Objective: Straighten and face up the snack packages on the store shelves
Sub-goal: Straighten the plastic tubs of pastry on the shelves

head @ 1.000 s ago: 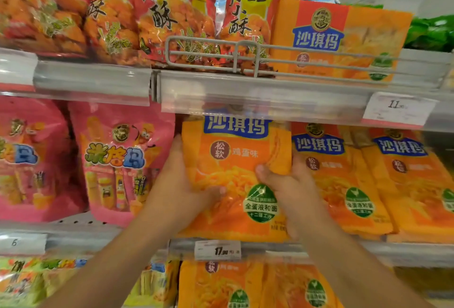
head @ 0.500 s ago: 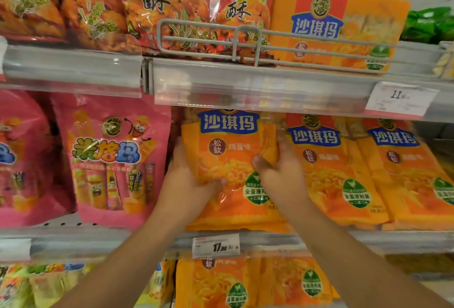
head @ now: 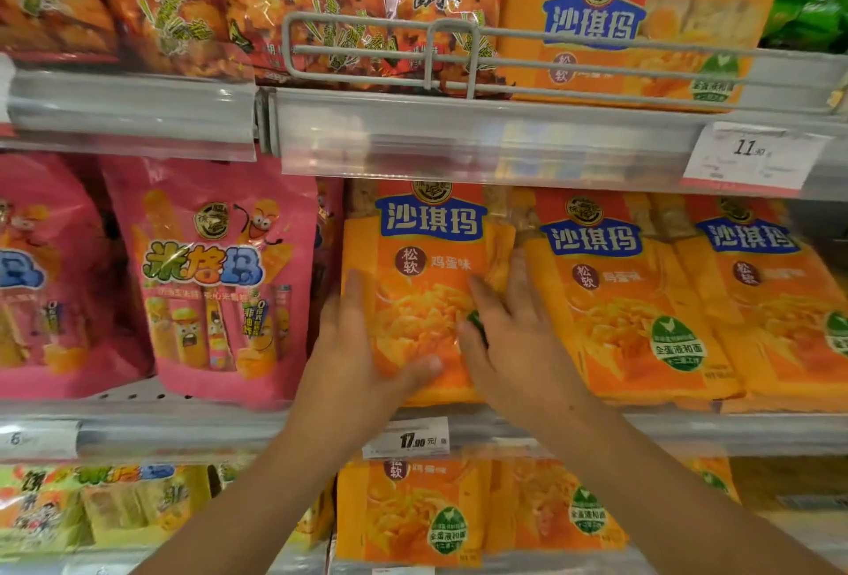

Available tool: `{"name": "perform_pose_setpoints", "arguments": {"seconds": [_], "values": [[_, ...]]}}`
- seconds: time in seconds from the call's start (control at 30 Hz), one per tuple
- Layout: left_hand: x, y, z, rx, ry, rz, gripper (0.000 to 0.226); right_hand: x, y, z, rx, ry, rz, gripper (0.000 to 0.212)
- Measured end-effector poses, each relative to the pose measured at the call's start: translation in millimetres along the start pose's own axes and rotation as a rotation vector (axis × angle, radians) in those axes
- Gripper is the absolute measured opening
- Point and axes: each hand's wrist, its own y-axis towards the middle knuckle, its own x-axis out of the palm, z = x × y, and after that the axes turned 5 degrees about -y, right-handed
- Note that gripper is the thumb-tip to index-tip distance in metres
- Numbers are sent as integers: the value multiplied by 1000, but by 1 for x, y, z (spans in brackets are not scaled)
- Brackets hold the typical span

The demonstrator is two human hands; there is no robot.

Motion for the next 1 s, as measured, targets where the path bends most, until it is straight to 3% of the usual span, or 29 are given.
{"name": "perform_pose_setpoints", "arguments": {"seconds": [0.1, 0.33, 0.6, 0.7, 0.77, 0.8, 0.87, 0.93, 1.0], "values": [[4, -2, 1, -2, 81, 29, 122, 0, -16, -4, -36, -181, -114, 73], [11, 6, 6, -16, 131, 30, 119, -11, -7, -3, -34, -393, -164, 68], [4, -3, 0, -79, 140, -48, 121, -6, -31, 6, -80, -342, -173, 71], [-2, -5, 1, -117, 117, -82, 119, -15, -36, 26, -144, -128, -127, 71], [2, -8, 7, -8, 247, -37, 114, -29, -38, 54, -93, 16, 11, 69], [8, -8, 12, 134, 350, 14, 108, -36, -39, 69, -47, -13, 65, 69], [26, -6, 31, 391, 521, 38, 86, -46, -40, 94, 29, -172, 12, 78], [50, -4, 50, 455, 645, -59, 76, -39, -45, 106, 66, -276, -86, 79], [70, -4, 59, 405, 734, -113, 79, -27, -50, 109, 89, -276, -47, 74]]}}
